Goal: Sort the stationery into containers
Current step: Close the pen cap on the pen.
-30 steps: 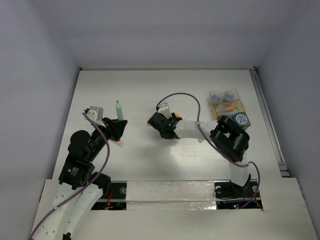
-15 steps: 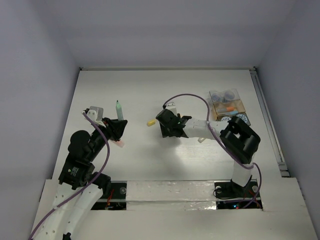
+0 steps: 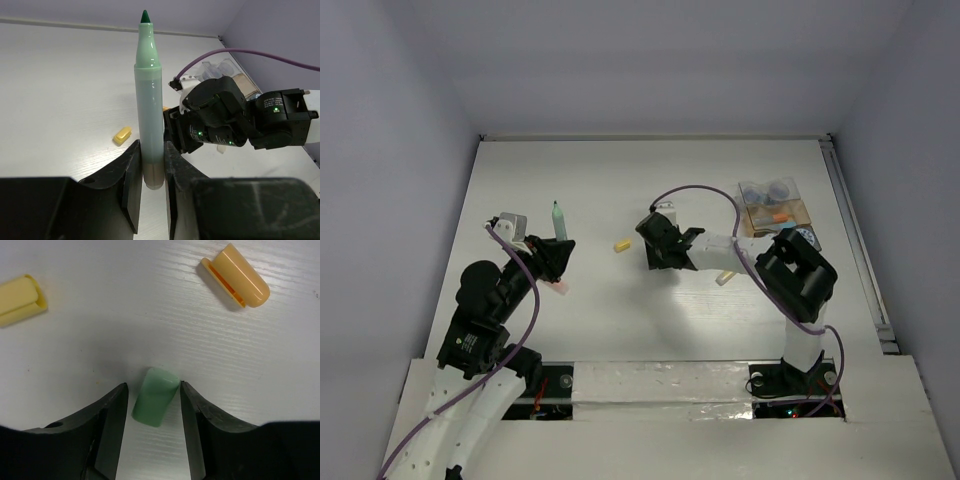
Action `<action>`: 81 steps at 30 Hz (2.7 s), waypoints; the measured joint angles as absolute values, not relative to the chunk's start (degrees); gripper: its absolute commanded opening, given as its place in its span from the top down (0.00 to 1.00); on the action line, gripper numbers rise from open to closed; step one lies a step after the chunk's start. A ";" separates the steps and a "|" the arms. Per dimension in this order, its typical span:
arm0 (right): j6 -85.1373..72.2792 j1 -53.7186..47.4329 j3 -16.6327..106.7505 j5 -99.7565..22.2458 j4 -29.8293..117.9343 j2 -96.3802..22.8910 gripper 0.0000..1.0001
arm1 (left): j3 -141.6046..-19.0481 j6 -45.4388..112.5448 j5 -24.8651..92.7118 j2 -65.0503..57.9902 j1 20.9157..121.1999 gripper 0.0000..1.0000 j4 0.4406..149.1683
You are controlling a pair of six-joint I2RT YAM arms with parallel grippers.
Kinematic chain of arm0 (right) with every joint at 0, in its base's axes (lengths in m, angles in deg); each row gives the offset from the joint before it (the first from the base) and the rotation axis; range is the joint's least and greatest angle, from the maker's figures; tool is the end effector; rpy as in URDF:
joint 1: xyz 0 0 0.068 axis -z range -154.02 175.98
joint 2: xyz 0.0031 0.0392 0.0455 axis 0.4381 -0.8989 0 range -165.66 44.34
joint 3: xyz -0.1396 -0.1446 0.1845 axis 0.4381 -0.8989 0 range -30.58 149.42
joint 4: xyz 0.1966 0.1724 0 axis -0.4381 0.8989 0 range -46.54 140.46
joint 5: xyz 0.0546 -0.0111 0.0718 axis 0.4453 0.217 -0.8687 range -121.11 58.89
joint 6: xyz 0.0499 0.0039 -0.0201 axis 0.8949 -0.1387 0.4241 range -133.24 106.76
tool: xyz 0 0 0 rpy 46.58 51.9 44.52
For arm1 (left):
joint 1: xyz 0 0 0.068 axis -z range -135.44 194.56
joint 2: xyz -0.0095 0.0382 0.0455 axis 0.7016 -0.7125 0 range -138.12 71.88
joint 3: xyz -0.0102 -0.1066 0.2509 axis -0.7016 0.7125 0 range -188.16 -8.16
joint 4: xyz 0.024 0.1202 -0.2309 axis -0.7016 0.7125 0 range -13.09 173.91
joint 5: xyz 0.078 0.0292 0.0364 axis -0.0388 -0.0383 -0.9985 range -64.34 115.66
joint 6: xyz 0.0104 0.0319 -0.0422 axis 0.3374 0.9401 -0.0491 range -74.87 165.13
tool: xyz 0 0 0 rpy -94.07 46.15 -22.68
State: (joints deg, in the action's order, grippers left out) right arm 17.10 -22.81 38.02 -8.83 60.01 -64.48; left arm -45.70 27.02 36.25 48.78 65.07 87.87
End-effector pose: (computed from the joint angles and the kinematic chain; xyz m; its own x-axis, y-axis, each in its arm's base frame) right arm 0.2667 0.2841 0.1615 -0.7582 -0.1562 -0.6331 -0.2043 0.9789 0.0031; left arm 0.0991 -0.0440 0.3429 -0.1063 -0.2865 -0.9522 0.5083 0.8074 -0.2997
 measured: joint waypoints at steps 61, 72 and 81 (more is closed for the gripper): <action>26.04 -29.72 43.88 -23.83 20.21 -47.78 0.92 | -45.13 26.85 50.92 35.84 65.07 1.00 84.57; 25.54 -29.70 44.10 -23.39 19.86 -49.38 0.92 | -45.13 26.83 50.90 36.41 65.07 1.00 84.59; 25.37 -29.70 44.08 -22.89 19.78 -49.40 0.91 | -45.13 26.81 49.32 37.99 65.07 1.00 84.63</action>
State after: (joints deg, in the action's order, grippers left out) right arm 25.37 -29.70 44.08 -22.89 19.78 -49.40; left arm -45.13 26.81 49.32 37.99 65.07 84.63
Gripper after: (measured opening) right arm 0.348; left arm 0.160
